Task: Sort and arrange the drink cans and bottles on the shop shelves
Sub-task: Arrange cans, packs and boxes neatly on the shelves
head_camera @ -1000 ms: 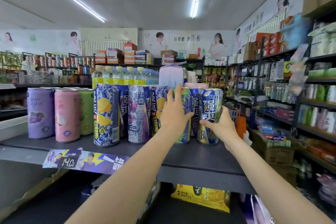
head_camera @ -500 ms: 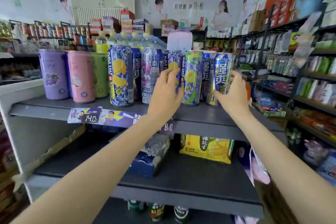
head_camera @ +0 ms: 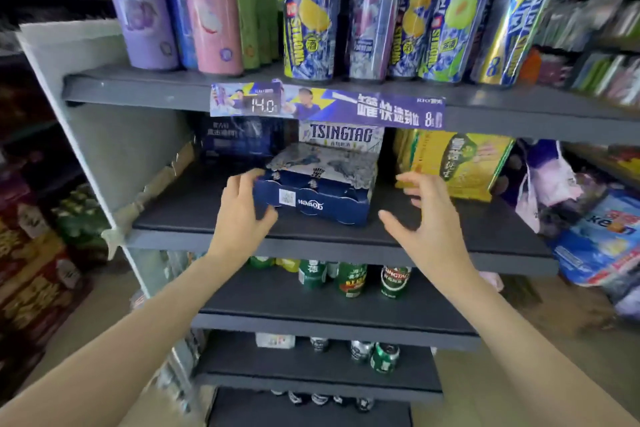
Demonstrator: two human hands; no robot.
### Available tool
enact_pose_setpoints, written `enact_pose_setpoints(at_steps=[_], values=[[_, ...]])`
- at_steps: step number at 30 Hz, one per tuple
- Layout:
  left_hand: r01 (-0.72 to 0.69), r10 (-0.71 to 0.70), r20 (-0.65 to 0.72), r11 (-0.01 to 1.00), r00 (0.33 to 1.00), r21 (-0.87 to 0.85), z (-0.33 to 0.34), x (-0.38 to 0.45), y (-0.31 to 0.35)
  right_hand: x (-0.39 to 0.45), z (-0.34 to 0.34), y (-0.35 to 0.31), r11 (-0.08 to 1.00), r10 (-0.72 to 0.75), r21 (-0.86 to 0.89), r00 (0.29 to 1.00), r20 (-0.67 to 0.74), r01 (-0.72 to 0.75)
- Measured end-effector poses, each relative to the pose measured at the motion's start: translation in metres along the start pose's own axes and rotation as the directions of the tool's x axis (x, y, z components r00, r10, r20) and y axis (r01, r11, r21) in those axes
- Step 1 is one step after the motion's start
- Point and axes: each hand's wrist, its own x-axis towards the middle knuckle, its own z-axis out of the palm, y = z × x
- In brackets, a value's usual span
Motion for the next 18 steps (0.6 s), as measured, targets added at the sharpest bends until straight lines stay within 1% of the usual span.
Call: enact_pose_setpoints(at_steps=[1, 2, 3, 5, 6, 8, 9, 11, 13, 16, 18], values=[[0.067, -0.065, 0.049, 0.997, 0.997, -0.036, 0.003, 0.005, -0.006, 0.000, 0.014, 0.003, 0.992, 0.125, 0.013, 0.986, 0.107, -0.127], [0.150, -0.141, 0.114, 0.986, 0.983, -0.072, 0.007, 0.012, -0.010, 0.002, 0.026, 0.007, 0.968, 0.244, 0.006, 0.950, 0.196, -0.250], [0.239, -0.216, 0.193, 0.966, 0.957, -0.101, 0.012, 0.020, -0.015, 0.006, 0.038, 0.011, 0.944, 0.321, -0.005, 0.913, 0.250, -0.330], [0.371, -0.313, 0.329, 0.920, 0.891, -0.131, 0.022, 0.036, -0.021, 0.018, 0.059, 0.020, 0.927, 0.359, 0.009, 0.894, 0.267, -0.375], [0.411, -0.337, 0.352, 0.897, 0.873, -0.161, 0.026, 0.042, -0.022, 0.025, 0.069, 0.024, 0.923, 0.367, 0.024, 0.894, 0.257, -0.385], [0.458, -0.375, 0.324, 0.858, 0.868, -0.233, 0.033, 0.051, -0.025, 0.035, 0.085, 0.030, 0.895, 0.409, 0.094, 0.885, 0.221, -0.436], [0.460, -0.387, 0.298, 0.855, 0.873, -0.240, 0.035, 0.052, -0.026, 0.036, 0.091, 0.033, 0.879, 0.427, 0.143, 0.884, 0.190, -0.455], [0.446, -0.397, 0.239, 0.871, 0.886, -0.205, 0.038, 0.050, -0.026, 0.035, 0.096, 0.037, 0.861, 0.444, 0.222, 0.889, 0.115, -0.458], [0.416, -0.380, 0.182, 0.879, 0.907, -0.234, 0.038, 0.048, -0.025, 0.033, 0.095, 0.041, 0.846, 0.465, 0.275, 0.884, 0.043, -0.457], [0.363, -0.353, 0.091, 0.875, 0.931, -0.321, 0.035, 0.046, -0.018, 0.036, 0.084, 0.039, 0.860, 0.460, 0.269, 0.887, -0.044, -0.433], [0.326, -0.345, 0.031, 0.850, 0.938, -0.413, 0.026, 0.051, -0.006, 0.047, 0.072, 0.030, 0.873, 0.449, 0.261, 0.888, -0.104, -0.411]])
